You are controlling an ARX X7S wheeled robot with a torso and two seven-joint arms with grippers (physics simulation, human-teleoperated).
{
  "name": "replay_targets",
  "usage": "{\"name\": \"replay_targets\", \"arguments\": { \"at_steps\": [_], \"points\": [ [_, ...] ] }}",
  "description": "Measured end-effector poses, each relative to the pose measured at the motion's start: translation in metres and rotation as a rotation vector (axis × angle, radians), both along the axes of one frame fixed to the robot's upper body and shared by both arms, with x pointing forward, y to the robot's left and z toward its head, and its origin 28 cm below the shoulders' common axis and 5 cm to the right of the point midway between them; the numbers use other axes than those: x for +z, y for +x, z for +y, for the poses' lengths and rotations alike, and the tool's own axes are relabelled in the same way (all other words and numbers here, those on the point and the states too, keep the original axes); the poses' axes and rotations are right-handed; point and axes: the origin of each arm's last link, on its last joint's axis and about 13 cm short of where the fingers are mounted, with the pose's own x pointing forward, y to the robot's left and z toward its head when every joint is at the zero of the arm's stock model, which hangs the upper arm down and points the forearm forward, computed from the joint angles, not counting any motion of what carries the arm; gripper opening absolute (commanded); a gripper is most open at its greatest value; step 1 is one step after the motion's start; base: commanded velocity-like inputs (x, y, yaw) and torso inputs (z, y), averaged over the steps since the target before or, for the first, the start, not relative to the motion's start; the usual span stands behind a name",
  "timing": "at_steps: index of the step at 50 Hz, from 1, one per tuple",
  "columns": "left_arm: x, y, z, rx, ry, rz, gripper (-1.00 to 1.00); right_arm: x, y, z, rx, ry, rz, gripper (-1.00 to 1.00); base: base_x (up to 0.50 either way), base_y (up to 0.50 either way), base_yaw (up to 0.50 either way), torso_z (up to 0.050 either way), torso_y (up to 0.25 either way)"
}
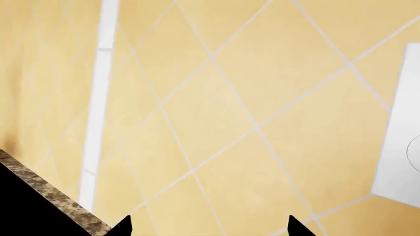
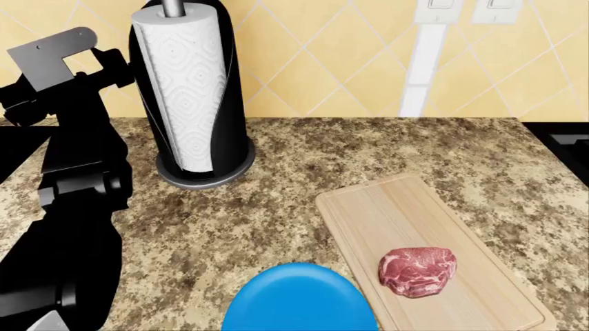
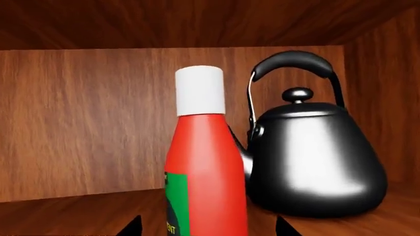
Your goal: Pick the steak from the plate and place it on the cutting board. Then pick the condiment bottle from the cabinet and place it next to the cutting board.
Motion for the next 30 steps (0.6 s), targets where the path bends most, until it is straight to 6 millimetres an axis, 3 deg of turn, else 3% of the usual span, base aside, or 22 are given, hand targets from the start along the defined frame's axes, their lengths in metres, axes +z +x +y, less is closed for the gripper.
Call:
{"name": "replay_targets", "arguments": {
  "at_steps": [15,16,30],
  "points": [
    [-0.001,0.0,0.0,0.0,-0.003,0.004,1.0,0.008,0.018,-0.003,-0.092,-0.073,0.039,1.0,0.01,0.0,0.0,0.0,0.0],
    [-0.001,0.0,0.0,-0.001,-0.003,0.004,1.0,0.008,0.018,-0.002,-0.095,-0.08,0.036,-1.0,0.0,0.0,0.0,0.0,0.0],
    [-0.001,0.0,0.0,-0.003,-0.001,0.0,1.0,0.007,0.022,-0.001,-0.12,-0.135,0.003,-1.0,0.01,0.0,0.0,0.0,0.0]
  ]
}}
